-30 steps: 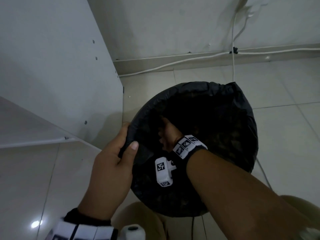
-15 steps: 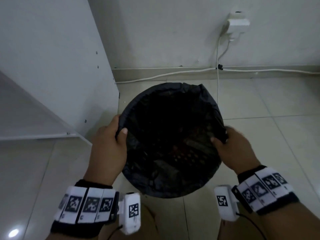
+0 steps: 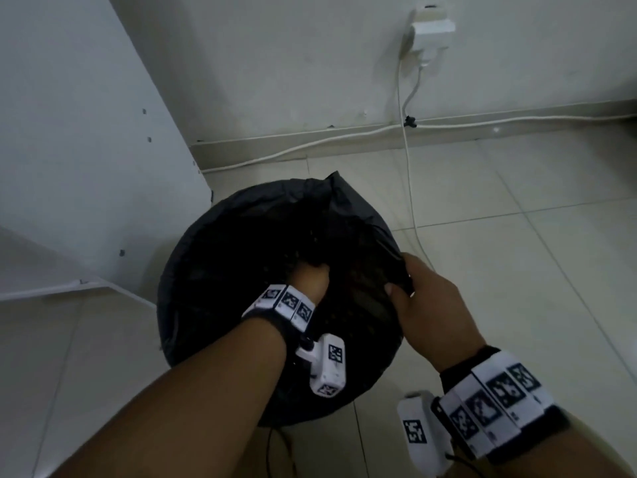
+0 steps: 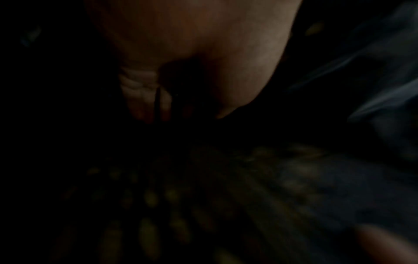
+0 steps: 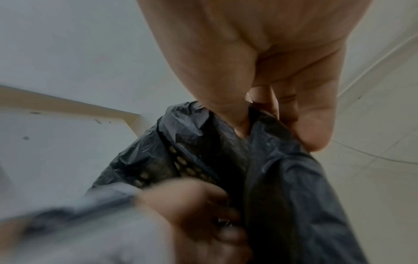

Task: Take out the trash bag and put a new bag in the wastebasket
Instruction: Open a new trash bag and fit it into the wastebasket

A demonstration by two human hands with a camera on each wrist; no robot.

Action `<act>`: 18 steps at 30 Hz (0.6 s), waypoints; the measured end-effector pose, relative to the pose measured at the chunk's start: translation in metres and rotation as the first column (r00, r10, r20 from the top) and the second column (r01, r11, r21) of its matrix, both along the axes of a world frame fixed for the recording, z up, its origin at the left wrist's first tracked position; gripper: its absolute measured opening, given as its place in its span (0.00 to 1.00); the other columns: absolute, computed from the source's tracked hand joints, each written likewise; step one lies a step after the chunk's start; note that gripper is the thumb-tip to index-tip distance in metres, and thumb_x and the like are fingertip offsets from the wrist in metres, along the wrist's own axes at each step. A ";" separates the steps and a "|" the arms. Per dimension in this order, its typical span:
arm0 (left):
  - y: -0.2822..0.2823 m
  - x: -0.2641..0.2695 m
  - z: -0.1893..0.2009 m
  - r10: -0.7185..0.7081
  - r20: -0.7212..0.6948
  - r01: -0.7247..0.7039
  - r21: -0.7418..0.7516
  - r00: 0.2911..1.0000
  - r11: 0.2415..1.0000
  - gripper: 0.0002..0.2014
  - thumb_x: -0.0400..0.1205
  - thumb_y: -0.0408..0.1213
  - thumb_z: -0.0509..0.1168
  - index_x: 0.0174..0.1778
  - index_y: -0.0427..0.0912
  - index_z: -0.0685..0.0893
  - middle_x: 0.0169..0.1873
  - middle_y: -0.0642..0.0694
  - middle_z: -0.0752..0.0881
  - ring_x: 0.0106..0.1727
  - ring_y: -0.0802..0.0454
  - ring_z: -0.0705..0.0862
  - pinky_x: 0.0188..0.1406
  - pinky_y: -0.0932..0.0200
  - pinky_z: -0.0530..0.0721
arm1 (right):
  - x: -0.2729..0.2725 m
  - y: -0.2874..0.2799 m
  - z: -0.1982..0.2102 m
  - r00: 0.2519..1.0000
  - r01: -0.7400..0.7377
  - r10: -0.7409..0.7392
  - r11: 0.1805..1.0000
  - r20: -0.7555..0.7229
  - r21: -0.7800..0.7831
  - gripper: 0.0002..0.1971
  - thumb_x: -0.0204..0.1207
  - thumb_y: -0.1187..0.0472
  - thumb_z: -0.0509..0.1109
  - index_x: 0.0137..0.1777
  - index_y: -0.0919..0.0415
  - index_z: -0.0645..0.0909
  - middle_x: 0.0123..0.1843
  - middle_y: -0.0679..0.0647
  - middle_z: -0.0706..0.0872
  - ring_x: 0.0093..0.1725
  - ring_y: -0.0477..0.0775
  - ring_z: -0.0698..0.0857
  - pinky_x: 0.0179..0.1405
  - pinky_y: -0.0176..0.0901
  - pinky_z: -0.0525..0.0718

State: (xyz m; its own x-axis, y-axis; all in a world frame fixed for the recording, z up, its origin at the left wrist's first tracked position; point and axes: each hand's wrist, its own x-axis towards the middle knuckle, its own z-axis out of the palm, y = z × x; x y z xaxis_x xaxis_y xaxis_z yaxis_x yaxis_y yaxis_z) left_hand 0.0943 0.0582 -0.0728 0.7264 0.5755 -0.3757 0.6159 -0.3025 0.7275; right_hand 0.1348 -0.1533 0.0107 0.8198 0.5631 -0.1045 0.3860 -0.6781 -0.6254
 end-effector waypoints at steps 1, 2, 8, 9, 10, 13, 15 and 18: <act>-0.004 0.009 0.004 0.118 -0.088 -0.132 -0.177 0.989 0.975 0.11 0.82 0.27 0.68 0.57 0.26 0.88 0.56 0.25 0.88 0.55 0.39 0.90 0.54 0.58 0.83 | 0.001 0.000 -0.001 1.000 -0.003 0.003 1.000 0.001 0.015 0.21 0.83 0.57 0.66 0.76 0.54 0.73 0.57 0.56 0.90 0.51 0.58 0.88 0.50 0.51 0.87; -0.016 0.013 0.003 0.161 -0.107 -0.189 -0.353 0.981 0.916 0.18 0.90 0.35 0.59 0.73 0.30 0.79 0.73 0.30 0.80 0.71 0.39 0.81 0.66 0.60 0.73 | 0.002 0.000 -0.002 1.000 -0.005 0.005 1.000 0.003 0.027 0.20 0.83 0.57 0.66 0.75 0.55 0.74 0.56 0.55 0.90 0.50 0.56 0.87 0.49 0.50 0.87; -0.002 0.026 -0.024 -0.032 -0.105 -0.004 -0.325 0.994 0.946 0.37 0.84 0.56 0.65 0.86 0.44 0.63 0.85 0.43 0.66 0.85 0.42 0.64 0.81 0.54 0.59 | 0.009 0.008 -0.001 1.000 -0.019 0.019 0.998 -0.002 0.061 0.14 0.83 0.58 0.67 0.67 0.54 0.79 0.50 0.50 0.89 0.44 0.50 0.86 0.45 0.44 0.86; -0.004 0.027 -0.025 -0.026 -0.103 -0.010 -0.331 0.994 0.943 0.37 0.83 0.56 0.67 0.85 0.44 0.65 0.84 0.43 0.68 0.83 0.41 0.67 0.79 0.56 0.62 | 0.011 0.009 -0.001 1.000 -0.015 0.015 0.998 -0.006 0.059 0.13 0.83 0.58 0.67 0.66 0.54 0.79 0.49 0.50 0.89 0.43 0.49 0.85 0.42 0.36 0.85; -0.002 0.026 -0.030 -0.031 -0.106 0.000 -0.284 0.994 0.959 0.36 0.83 0.56 0.68 0.84 0.44 0.68 0.82 0.43 0.71 0.81 0.41 0.70 0.74 0.58 0.65 | 0.012 0.009 -0.001 1.000 -0.011 0.012 0.998 -0.010 0.054 0.13 0.83 0.58 0.67 0.66 0.55 0.79 0.49 0.50 0.89 0.42 0.46 0.84 0.39 0.28 0.81; 0.010 0.027 -0.035 -0.111 -0.245 0.121 0.026 0.963 0.992 0.27 0.87 0.56 0.61 0.77 0.41 0.77 0.73 0.40 0.81 0.68 0.42 0.81 0.56 0.61 0.74 | 0.014 0.010 0.000 1.000 -0.008 0.008 0.999 -0.011 0.039 0.13 0.82 0.58 0.67 0.66 0.54 0.79 0.47 0.48 0.88 0.39 0.38 0.82 0.36 0.21 0.78; 0.022 0.027 -0.036 -0.091 -0.412 0.173 0.164 0.907 0.971 0.27 0.89 0.55 0.56 0.75 0.38 0.76 0.73 0.35 0.80 0.67 0.40 0.81 0.61 0.53 0.78 | 0.012 0.010 0.002 1.000 -0.018 0.019 1.000 -0.016 0.024 0.15 0.83 0.57 0.66 0.68 0.52 0.78 0.48 0.47 0.89 0.39 0.41 0.83 0.34 0.22 0.78; 0.038 0.021 -0.042 -0.049 -0.541 0.198 0.221 0.840 0.955 0.55 0.72 0.78 0.60 0.88 0.49 0.53 0.86 0.36 0.56 0.84 0.33 0.60 0.81 0.39 0.63 | 0.010 0.009 0.002 1.000 -0.026 0.026 1.000 -0.001 0.014 0.15 0.82 0.57 0.67 0.68 0.51 0.77 0.49 0.48 0.89 0.42 0.47 0.86 0.35 0.28 0.78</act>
State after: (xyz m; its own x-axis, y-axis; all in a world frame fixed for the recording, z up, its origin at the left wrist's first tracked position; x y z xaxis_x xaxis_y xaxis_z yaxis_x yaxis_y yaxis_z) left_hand 0.1156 0.0965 -0.1153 0.5341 0.6237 -0.5707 0.8250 -0.5320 0.1907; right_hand 0.1453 -0.1440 0.0126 0.8046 0.5858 -0.0974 0.4031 -0.6592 -0.6348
